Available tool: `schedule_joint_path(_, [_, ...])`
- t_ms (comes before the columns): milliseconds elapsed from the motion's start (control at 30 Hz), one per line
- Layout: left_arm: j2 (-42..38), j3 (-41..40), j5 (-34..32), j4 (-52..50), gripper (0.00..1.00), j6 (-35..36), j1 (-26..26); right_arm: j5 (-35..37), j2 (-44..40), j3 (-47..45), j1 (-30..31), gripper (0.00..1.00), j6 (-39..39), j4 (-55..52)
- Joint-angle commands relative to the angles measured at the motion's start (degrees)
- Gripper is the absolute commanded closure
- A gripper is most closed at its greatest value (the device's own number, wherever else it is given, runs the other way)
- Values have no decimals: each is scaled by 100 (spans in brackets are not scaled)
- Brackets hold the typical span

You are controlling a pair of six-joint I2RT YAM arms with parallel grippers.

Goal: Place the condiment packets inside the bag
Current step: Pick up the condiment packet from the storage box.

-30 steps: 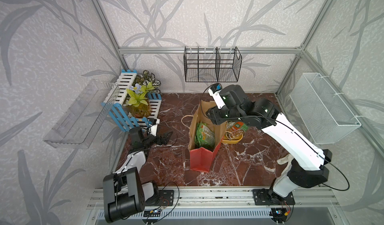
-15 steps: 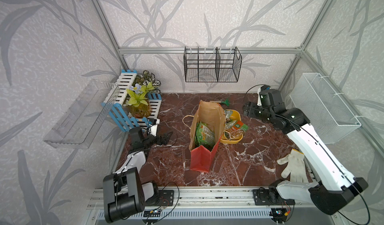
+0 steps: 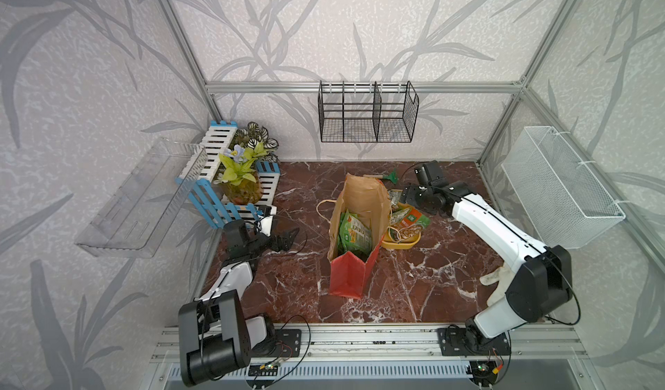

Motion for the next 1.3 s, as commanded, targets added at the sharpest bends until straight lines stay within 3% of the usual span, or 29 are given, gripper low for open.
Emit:
schedule_joint_path(0, [-30, 1, 116, 6, 0, 68, 15, -25, 375, 249, -29, 19, 568, 46])
schedule_joint_path(233, [-17, -1, 103, 33, 0, 51, 20, -114, 857, 110, -24, 22, 1144, 370])
schedule_joint_path(400, [-21, 1, 112, 30, 0, 68, 24, -137, 1082, 236, -28, 33, 1188, 534])
schedule_joint_path(600, [-47, -12, 120, 6, 0, 85, 18, -150, 1305, 318, -28, 60, 1241, 662])
schedule_joint_path(767, [-47, -11, 126, 6, 0, 94, 16, -115, 1069, 275, -27, 92, 1164, 685])
schedule_joint_path(833, [-46, -10, 127, 7, 0, 95, 19, -45, 860, 235, -28, 99, 1105, 661])
schedule_joint_path(1267, [-48, -8, 133, -3, 0, 95, 17, 102, -1222, -35, -24, 100, 389, 423])
